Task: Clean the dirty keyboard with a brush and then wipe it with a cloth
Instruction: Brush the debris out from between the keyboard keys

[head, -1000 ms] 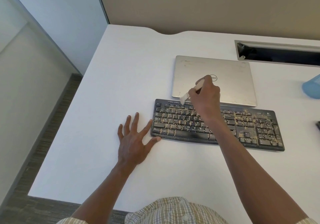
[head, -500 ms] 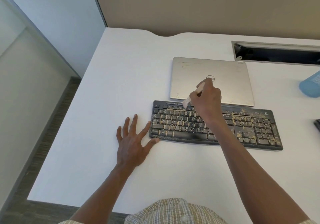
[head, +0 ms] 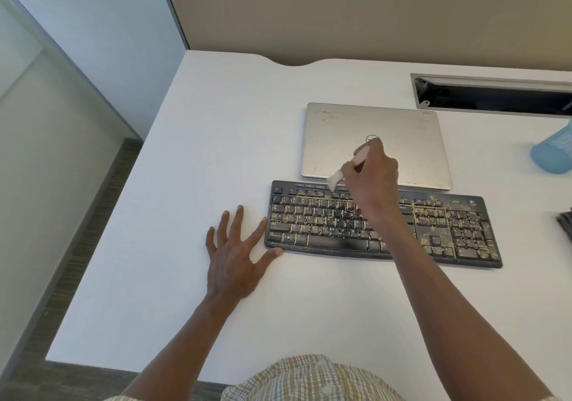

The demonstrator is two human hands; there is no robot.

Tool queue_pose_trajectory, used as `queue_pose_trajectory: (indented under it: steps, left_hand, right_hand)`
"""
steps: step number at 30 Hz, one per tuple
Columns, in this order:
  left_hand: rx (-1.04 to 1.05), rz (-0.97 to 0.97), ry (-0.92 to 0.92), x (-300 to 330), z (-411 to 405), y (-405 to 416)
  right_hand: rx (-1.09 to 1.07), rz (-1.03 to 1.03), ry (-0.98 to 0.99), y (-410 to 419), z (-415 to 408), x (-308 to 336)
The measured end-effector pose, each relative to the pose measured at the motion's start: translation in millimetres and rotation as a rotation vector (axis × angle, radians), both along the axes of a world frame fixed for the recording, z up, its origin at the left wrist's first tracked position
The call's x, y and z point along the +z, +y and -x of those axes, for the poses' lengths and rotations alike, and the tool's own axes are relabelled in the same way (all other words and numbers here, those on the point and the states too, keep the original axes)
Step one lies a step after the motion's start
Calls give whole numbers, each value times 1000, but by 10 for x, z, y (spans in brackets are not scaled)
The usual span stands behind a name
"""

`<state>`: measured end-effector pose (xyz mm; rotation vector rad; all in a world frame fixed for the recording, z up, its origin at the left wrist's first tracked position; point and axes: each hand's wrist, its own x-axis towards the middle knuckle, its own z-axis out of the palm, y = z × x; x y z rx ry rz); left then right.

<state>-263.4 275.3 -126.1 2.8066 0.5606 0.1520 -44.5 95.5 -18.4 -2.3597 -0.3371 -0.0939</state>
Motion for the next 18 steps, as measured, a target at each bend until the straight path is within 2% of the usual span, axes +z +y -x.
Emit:
queue_pose_trajectory:
  steps: [6,18]
  left_hand:
    - [-2,0,-6,-10,-1,0]
    - [-2,2,2,-14,-1,7]
  right_hand:
    - [-18,58,25,-130,-17,-43]
    - [0,25,9,-114,-9,-23]
